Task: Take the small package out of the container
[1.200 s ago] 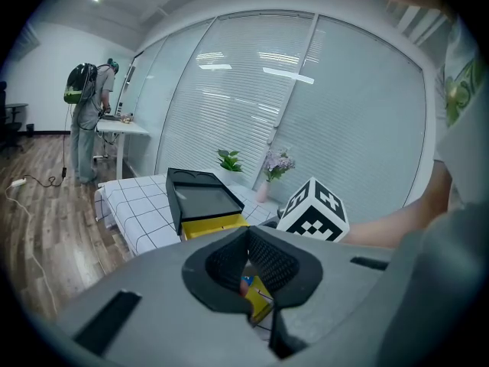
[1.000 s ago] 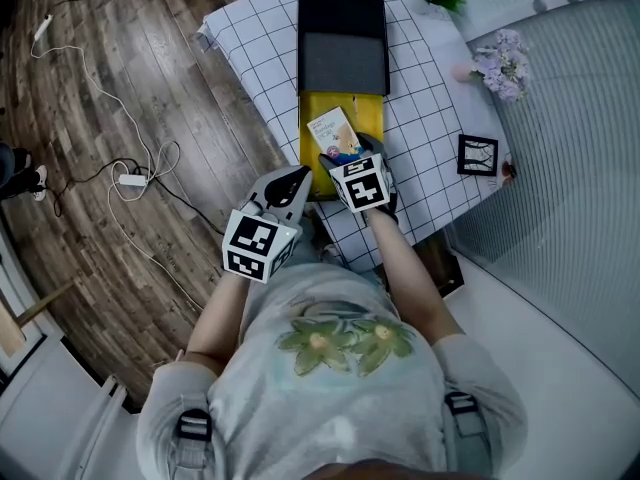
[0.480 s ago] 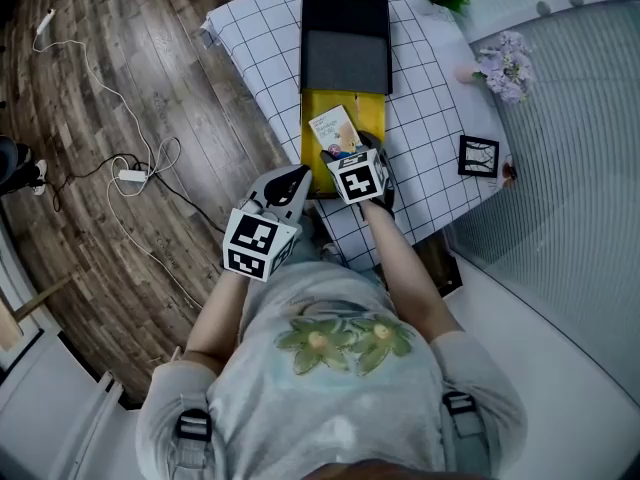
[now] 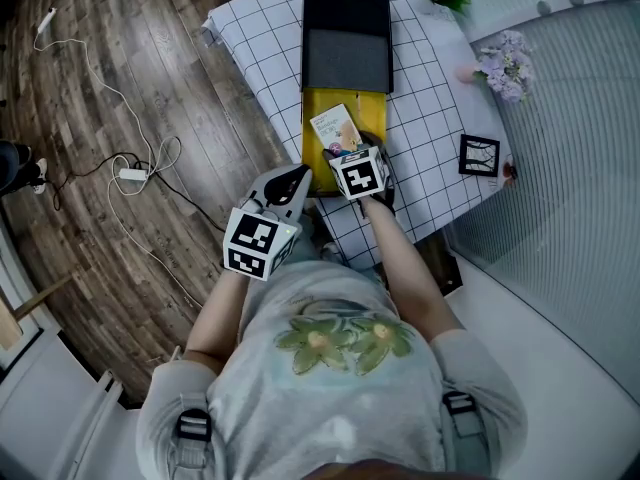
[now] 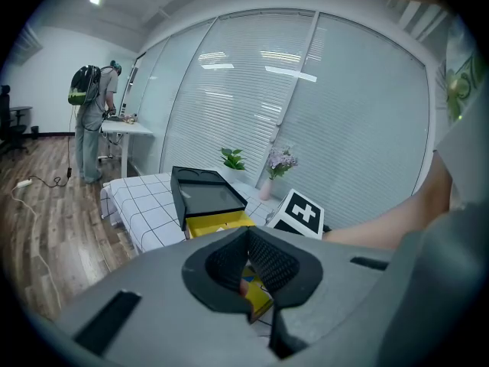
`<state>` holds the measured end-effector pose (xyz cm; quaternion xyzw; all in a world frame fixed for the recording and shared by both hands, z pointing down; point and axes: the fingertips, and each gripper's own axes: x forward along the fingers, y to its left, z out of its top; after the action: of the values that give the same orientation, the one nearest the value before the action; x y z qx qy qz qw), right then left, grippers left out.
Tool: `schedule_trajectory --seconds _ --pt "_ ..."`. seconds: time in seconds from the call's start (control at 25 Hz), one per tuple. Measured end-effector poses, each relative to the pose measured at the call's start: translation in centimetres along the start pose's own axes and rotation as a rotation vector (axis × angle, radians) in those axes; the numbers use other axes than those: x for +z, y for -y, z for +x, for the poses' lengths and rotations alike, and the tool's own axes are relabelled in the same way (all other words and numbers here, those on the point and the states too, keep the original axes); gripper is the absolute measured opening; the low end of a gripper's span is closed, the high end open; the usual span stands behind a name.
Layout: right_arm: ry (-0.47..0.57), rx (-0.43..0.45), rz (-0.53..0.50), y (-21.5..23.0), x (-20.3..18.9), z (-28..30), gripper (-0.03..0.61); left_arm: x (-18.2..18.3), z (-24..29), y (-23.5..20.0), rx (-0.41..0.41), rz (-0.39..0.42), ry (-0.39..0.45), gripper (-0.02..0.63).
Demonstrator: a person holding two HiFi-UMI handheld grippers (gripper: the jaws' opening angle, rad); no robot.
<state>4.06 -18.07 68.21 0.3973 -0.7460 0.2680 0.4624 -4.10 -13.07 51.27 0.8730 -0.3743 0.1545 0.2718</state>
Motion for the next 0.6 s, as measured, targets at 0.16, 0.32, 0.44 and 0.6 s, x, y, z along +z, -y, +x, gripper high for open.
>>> schedule_trajectory --seconds 0.16,0.32,0.44,0.6 --pt "0.004 0.013 0.023 0.17 -0.32 0.21 0.351 -0.16 -0.05 0.07 -0.001 0.006 -0.005 0.007" --pt "0.000 0.023 0.024 0.18 -0.32 0.33 0.354 -0.23 -0.04 0.35 -0.005 0.007 -0.004 0.006" --pt "-0.007 0.029 0.023 0.13 -0.36 0.39 0.354 -0.55 -0.02 0.47 -0.010 0.010 -0.011 0.008" --pt "0.000 0.015 0.027 0.12 -0.32 0.36 0.354 -0.64 -0.01 0.66 -0.016 0.015 -0.011 0.007"
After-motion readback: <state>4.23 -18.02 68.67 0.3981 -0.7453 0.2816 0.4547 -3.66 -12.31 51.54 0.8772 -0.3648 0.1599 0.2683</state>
